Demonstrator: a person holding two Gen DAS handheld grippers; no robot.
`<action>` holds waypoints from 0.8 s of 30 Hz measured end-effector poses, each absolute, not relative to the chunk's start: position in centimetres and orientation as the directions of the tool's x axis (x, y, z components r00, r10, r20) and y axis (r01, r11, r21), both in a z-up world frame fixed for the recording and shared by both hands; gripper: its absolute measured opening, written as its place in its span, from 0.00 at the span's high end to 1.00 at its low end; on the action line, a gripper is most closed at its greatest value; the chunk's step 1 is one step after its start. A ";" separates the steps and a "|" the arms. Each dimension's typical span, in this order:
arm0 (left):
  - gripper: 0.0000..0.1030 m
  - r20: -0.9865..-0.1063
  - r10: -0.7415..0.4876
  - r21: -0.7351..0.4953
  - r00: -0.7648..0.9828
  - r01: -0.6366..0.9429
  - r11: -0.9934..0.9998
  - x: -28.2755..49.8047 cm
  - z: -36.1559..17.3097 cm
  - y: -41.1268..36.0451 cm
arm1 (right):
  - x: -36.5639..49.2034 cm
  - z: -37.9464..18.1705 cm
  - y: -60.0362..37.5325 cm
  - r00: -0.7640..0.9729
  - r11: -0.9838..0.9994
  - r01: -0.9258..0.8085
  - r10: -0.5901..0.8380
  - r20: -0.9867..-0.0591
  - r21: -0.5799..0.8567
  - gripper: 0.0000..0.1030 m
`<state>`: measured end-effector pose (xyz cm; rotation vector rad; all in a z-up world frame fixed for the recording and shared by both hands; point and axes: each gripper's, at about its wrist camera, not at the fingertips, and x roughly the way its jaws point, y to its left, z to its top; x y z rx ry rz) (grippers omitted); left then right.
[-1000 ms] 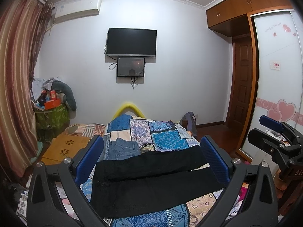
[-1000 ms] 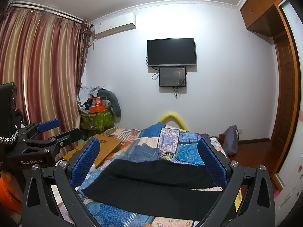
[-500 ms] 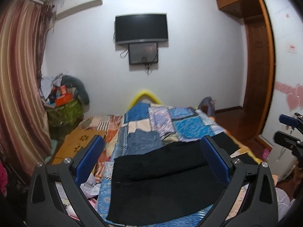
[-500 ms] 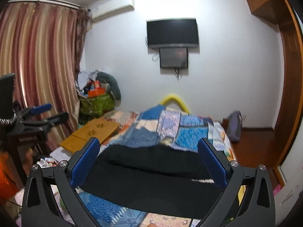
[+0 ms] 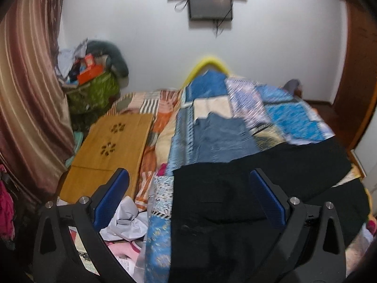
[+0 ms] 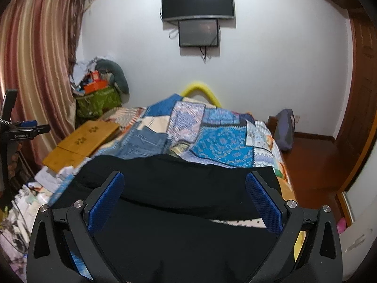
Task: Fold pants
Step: 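Lower both grippers onto the black trousers' waistband and close them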
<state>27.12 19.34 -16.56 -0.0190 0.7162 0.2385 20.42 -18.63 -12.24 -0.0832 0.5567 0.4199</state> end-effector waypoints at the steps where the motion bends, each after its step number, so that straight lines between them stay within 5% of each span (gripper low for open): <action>1: 0.00 -0.670 0.205 0.053 0.713 -0.229 0.972 28.1 -17.6 20.1 | 21.6 -13.0 -18.5 0.763 0.916 -0.400 0.347 -0.545 0.023 0.00; 7: 0.01 -0.781 0.139 -0.044 0.610 -0.274 0.961 34.3 -24.8 24.7 | 27.6 -16.5 -17.7 0.700 0.915 -0.403 0.319 -0.639 0.016 0.00; 12: 0.14 -0.841 0.115 -0.047 0.529 -0.282 0.958 39.0 -29.3 26.1 | 32.8 -19.7 -16.0 0.638 0.899 -0.438 0.336 -0.693 0.032 0.01; 24: 0.16 -0.918 0.019 -0.100 0.396 -0.279 0.955 44.7 -37.2 26.9 | 41.2 -26.1 -8.7 0.470 0.780 -0.626 0.391 -0.791 0.014 0.11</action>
